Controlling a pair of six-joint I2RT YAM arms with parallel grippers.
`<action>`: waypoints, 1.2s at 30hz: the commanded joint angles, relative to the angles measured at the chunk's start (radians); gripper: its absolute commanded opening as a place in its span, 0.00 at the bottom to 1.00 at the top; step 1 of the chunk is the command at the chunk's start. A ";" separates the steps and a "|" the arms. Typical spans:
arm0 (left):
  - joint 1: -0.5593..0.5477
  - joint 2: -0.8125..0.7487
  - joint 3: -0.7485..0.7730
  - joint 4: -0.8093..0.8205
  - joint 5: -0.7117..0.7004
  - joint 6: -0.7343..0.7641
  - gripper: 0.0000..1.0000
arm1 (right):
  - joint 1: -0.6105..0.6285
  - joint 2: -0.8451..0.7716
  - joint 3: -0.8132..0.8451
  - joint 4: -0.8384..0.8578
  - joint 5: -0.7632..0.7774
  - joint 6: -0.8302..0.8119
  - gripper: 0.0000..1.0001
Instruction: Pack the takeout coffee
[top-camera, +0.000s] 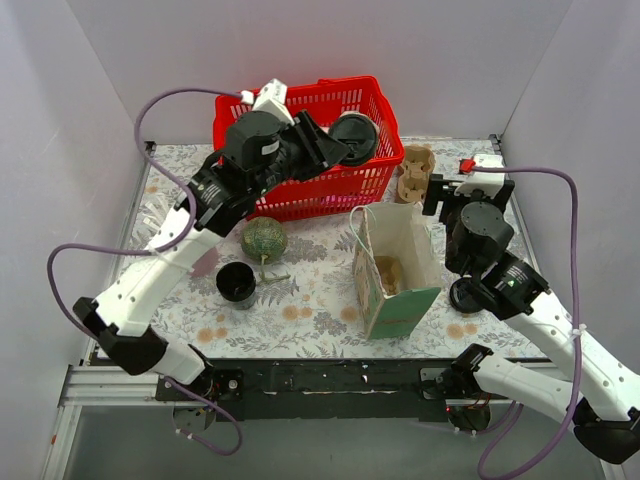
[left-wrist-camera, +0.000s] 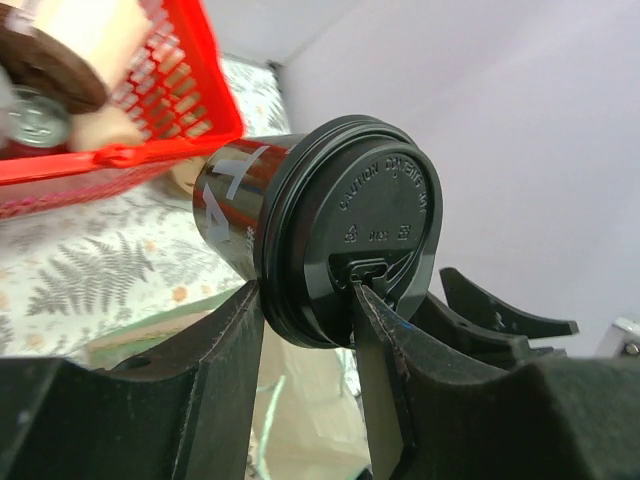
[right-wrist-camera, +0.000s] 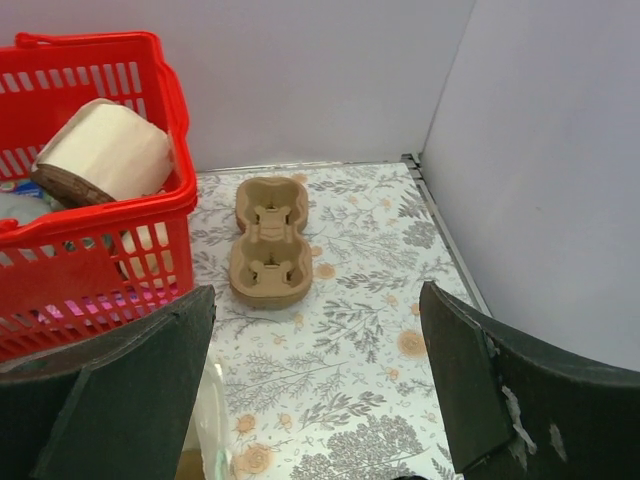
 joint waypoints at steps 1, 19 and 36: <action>-0.003 0.115 0.093 0.017 0.272 0.032 0.35 | -0.002 -0.037 0.004 0.017 0.189 0.014 0.90; -0.106 0.207 0.209 -0.265 0.452 0.231 0.34 | -0.008 -0.077 -0.045 0.099 0.318 -0.032 0.91; -0.104 0.423 0.452 -0.420 0.544 0.443 0.36 | -0.009 -0.083 -0.076 0.131 0.292 -0.063 0.91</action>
